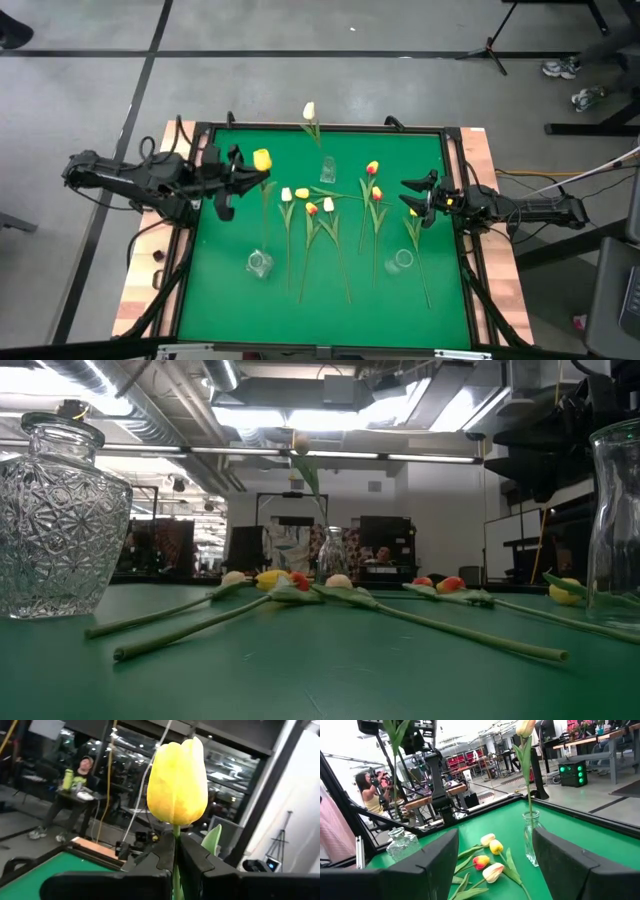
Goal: Sort flowers into vase by color
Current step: Put the top left yellow tulip into the bottom left transparent vase
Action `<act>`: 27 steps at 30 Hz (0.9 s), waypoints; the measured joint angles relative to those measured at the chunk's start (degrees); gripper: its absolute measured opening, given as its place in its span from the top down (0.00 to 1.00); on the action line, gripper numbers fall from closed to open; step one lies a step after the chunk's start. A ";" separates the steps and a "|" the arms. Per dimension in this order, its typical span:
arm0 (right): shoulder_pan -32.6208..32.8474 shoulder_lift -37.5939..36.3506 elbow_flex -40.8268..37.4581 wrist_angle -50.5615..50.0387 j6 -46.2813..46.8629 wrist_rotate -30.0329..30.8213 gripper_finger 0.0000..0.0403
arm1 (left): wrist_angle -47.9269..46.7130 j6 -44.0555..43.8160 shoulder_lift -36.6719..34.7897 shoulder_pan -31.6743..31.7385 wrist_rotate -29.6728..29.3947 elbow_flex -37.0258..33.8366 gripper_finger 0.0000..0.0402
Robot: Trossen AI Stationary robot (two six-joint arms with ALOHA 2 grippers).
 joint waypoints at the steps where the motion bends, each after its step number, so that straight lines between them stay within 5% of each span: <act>1: 0.00 0.02 0.02 0.00 0.00 -0.02 0.37 | -0.55 0.84 -0.37 -0.79 0.01 0.00 0.98; 8: 0.00 0.00 0.00 0.02 1.44 0.00 0.37 | -3.66 3.18 -1.62 -7.19 0.03 -0.02 0.98; 15: -0.01 0.00 0.00 0.02 1.53 0.00 0.37 | 8.76 10.08 -1.63 -12.32 -3.89 -6.83 0.98; 27: 0.00 0.00 0.02 0.02 2.82 0.00 0.37 | 13.25 11.66 -3.28 -15.69 -8.46 -13.87 0.98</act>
